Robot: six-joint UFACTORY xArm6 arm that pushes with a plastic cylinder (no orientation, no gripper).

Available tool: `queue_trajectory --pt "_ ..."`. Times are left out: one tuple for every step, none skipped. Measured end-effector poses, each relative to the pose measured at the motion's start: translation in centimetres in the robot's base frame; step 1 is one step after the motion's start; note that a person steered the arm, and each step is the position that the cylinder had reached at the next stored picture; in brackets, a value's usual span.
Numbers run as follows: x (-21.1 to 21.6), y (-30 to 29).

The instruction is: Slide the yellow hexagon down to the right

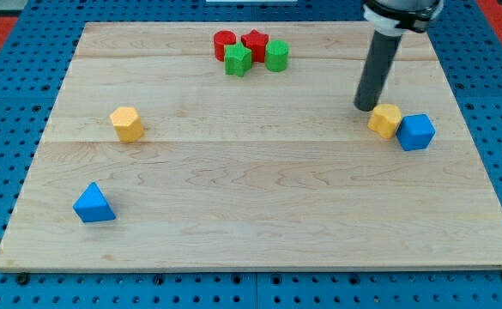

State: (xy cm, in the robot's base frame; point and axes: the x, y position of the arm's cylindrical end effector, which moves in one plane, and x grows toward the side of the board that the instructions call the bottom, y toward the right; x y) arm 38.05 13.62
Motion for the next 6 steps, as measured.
queue_trajectory --pt "0.0 -10.1" --pt "-0.3 -20.3" --pt "-1.4 -31.7" --pt "1.4 -34.4" --pt "3.0 -30.7" --pt "5.5 -28.6"
